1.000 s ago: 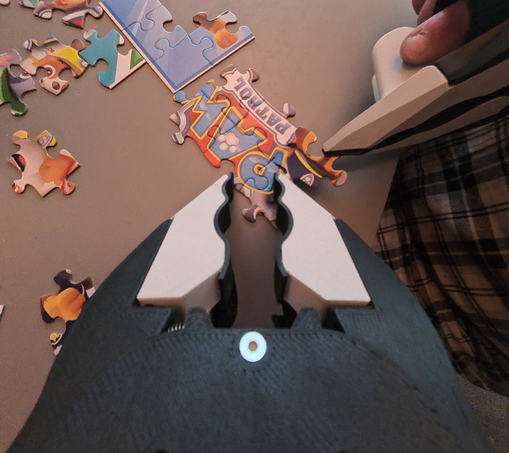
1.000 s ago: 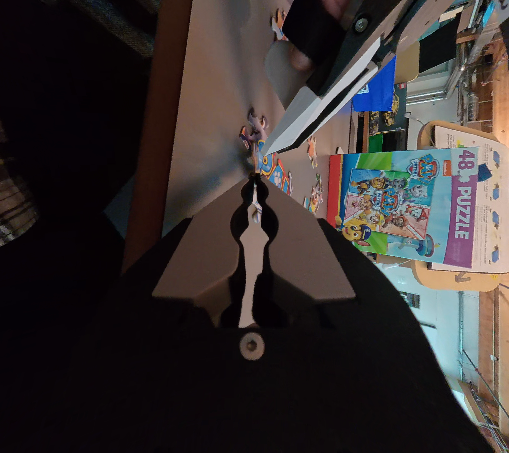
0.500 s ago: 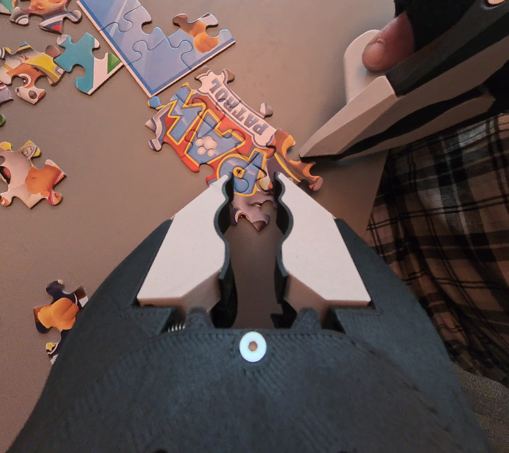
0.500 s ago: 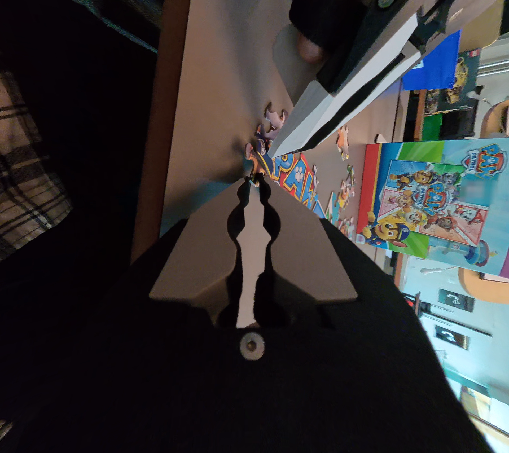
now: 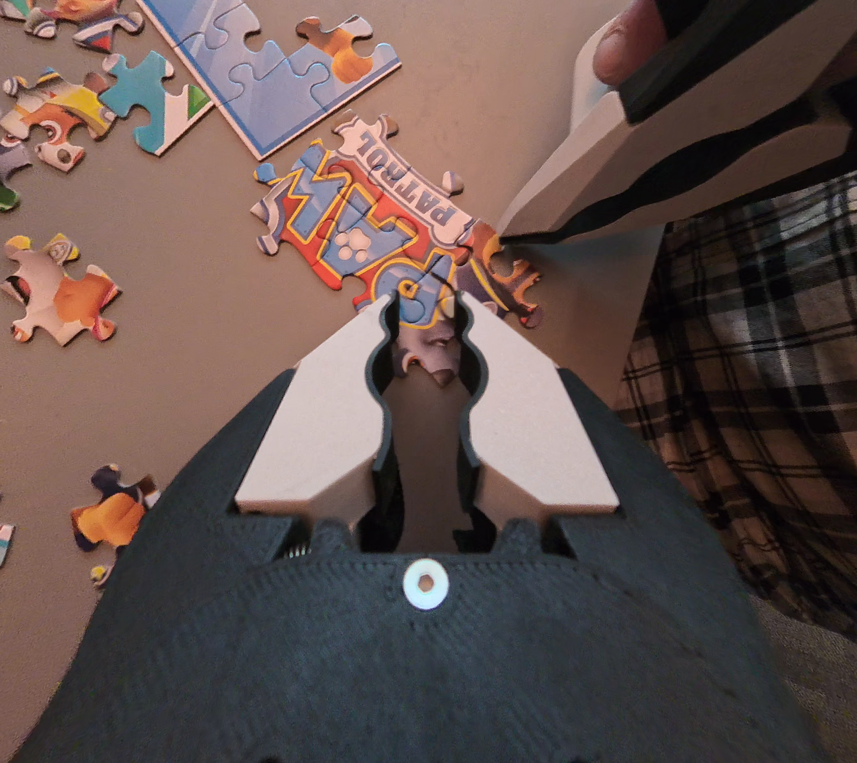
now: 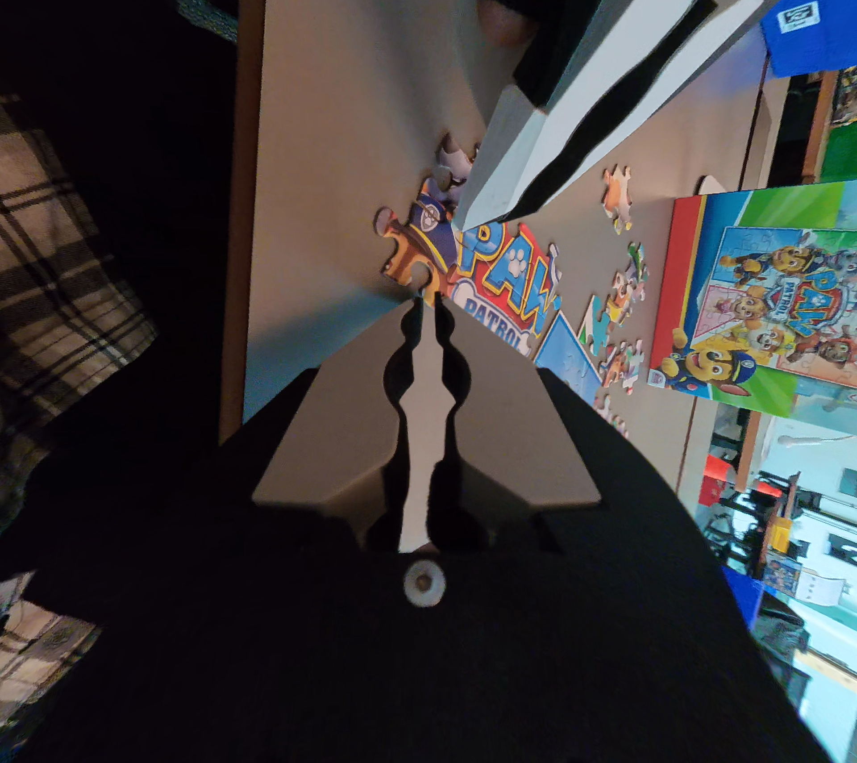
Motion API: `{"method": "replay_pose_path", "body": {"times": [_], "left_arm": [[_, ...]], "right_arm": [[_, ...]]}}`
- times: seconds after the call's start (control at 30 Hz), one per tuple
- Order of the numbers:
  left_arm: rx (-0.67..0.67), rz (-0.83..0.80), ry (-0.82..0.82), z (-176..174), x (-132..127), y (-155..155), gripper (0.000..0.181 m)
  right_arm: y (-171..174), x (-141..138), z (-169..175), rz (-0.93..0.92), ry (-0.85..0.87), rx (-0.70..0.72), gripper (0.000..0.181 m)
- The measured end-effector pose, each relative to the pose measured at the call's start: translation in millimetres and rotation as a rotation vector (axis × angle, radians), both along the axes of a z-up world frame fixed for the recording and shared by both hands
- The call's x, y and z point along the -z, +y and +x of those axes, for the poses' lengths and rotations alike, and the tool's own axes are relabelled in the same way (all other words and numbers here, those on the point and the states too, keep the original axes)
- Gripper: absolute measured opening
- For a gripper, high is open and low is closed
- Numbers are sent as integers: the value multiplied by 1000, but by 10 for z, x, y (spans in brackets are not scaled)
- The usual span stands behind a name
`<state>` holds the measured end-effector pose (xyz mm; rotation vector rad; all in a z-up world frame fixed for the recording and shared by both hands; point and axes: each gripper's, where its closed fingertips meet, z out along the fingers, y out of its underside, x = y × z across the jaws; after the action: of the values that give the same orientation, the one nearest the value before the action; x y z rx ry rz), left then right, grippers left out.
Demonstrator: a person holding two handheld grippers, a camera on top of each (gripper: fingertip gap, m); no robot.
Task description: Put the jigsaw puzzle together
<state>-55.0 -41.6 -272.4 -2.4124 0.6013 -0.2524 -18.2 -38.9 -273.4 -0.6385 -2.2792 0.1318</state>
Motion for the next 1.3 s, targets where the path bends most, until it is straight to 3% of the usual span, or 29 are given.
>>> {"method": "replay_pose_path", "body": {"times": [0.67, 0.9, 1.03, 1.13, 1.3], "left_arm": [[-4, 10, 41, 29, 23, -47, 24], [-101, 52, -2, -135, -24, -97, 31], [-87, 23, -6, -98, 35, -98, 32], [-44, 22, -22, 27, 35, -119, 26], [-66, 21, 16, -17, 2, -134, 31]], "right_arm": [[77, -18, -187, -103, -17, 42, 0], [230, -93, -135, -148, 29, 95, 0], [284, -137, -2, -206, 64, 109, 8], [368, -155, 110, -299, 61, 161, 33], [654, -249, 347, -366, 99, 265, 40]]}}
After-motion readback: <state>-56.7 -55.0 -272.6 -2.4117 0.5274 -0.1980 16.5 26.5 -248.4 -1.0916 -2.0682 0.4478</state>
